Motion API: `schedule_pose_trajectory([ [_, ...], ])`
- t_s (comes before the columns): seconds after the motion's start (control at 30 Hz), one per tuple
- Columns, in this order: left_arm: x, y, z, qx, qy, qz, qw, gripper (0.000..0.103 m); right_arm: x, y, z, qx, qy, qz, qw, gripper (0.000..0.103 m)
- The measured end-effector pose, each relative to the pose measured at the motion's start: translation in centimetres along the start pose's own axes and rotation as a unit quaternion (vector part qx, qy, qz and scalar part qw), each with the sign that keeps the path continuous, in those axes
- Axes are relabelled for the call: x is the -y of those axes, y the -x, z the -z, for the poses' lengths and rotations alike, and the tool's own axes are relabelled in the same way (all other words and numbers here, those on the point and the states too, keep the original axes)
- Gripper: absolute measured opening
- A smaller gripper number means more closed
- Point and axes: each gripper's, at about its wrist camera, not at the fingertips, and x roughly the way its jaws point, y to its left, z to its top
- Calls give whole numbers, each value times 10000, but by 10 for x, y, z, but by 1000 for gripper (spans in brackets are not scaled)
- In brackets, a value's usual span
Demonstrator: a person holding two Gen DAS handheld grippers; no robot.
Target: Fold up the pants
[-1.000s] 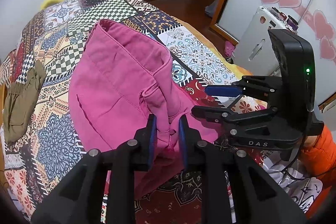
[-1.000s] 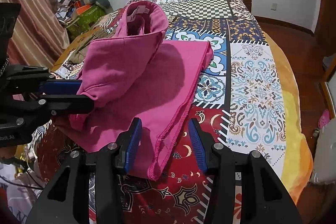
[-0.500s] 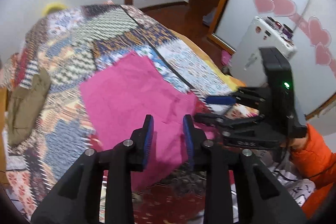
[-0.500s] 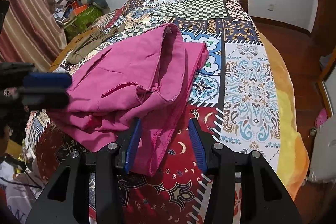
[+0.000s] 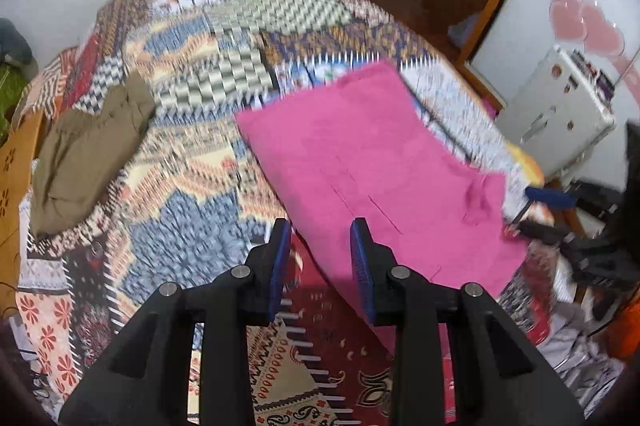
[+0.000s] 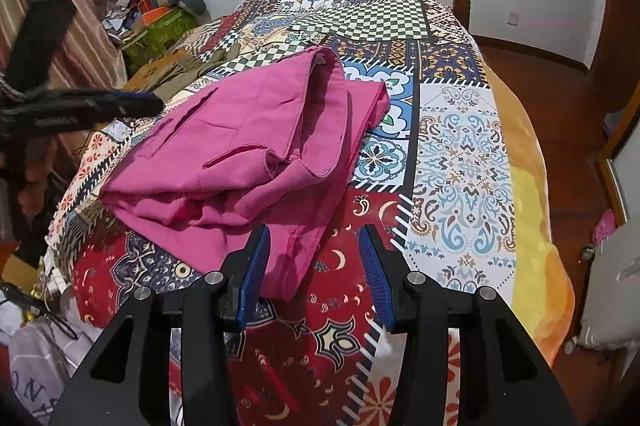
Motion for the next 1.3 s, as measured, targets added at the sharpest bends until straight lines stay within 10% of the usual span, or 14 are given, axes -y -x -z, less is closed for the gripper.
schedule_pose_trajectory([
  [0.47, 9, -3, 23, -117, -143, -133, 9997, 32, -7, -1, 6, -177, 104, 65, 9998, 43],
  [0.9, -41, -16, -56, 109, 105, -334, 9993, 41, -2, -14, 12, -476, 10, 54, 9988, 43],
  [1.3, -23, -89, -100, -195, -900, -232, 9955, 57, 11, -35, 6, -594, -168, -6, 9981, 47],
])
